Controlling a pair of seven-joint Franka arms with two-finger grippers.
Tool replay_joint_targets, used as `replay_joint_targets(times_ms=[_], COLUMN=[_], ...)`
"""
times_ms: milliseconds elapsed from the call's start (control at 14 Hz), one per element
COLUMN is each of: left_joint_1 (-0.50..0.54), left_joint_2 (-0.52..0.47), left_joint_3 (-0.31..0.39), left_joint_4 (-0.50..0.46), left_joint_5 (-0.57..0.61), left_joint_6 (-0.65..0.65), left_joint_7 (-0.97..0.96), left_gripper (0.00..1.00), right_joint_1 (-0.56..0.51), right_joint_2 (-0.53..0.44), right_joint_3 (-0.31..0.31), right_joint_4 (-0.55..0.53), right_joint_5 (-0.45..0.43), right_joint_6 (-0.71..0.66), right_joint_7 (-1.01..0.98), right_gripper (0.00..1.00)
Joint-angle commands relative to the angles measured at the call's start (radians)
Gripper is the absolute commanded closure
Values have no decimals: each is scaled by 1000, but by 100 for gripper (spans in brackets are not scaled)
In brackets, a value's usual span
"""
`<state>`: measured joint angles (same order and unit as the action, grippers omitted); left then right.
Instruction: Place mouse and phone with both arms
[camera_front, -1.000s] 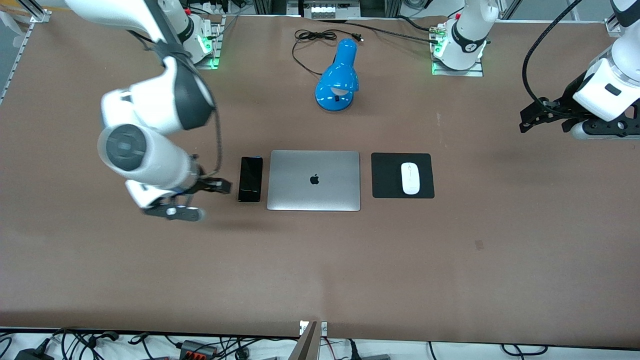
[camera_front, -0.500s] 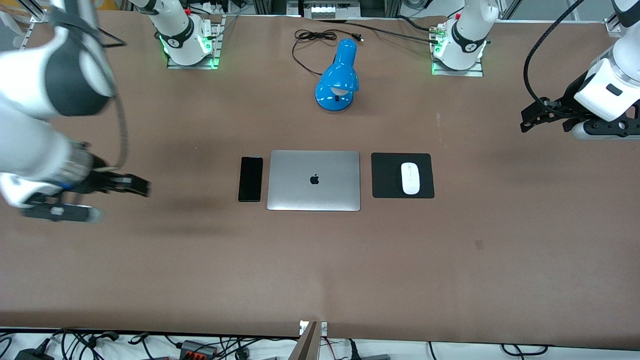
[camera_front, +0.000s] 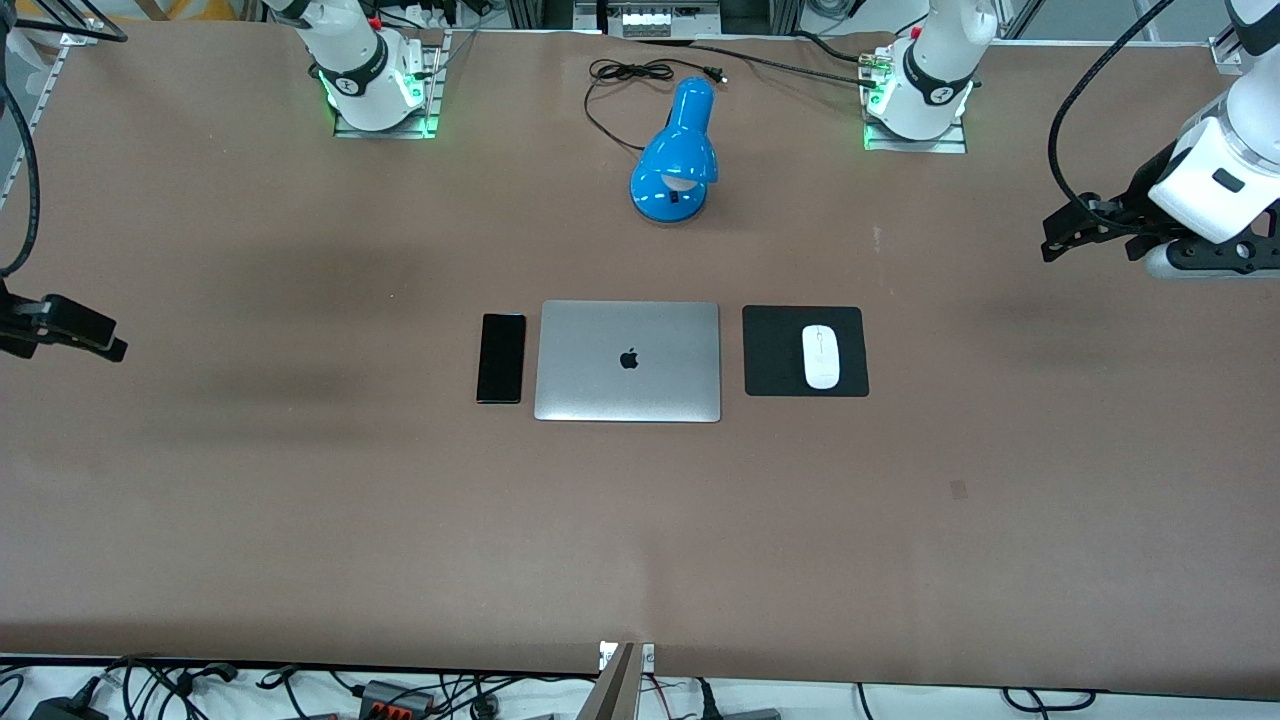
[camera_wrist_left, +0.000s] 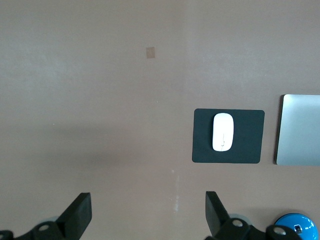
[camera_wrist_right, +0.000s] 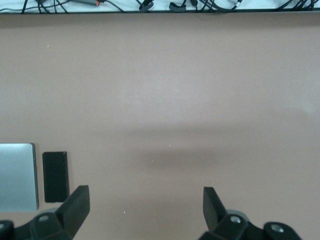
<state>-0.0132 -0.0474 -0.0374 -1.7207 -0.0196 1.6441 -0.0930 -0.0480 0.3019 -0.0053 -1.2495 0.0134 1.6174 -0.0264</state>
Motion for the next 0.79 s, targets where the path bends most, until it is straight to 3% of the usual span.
replay_joint_targets(times_ms=[0,357,714], left_joint_1=[6,5,6], left_joint_2=[-11,-9,-3], left_joint_3=[-4,-4,-2], left_joint_4=[-2,10,12], left_joint_5=[20,18,18], left_joint_6=[-12,-12,-12], left_joint_7=[15,13,21], left_gripper=[0,0,0], right_joint_1=[-4,0,0], right_joint_2=[-87,-297,-327], right_joint_3=[13,15,19], right_joint_4=[-103,-433,-464], right_joint_5=[-12,-41,-32], right_joint_6=[-2,116,107], right_joint_7=[-21,-23,-52], right_gripper=[0,0,0])
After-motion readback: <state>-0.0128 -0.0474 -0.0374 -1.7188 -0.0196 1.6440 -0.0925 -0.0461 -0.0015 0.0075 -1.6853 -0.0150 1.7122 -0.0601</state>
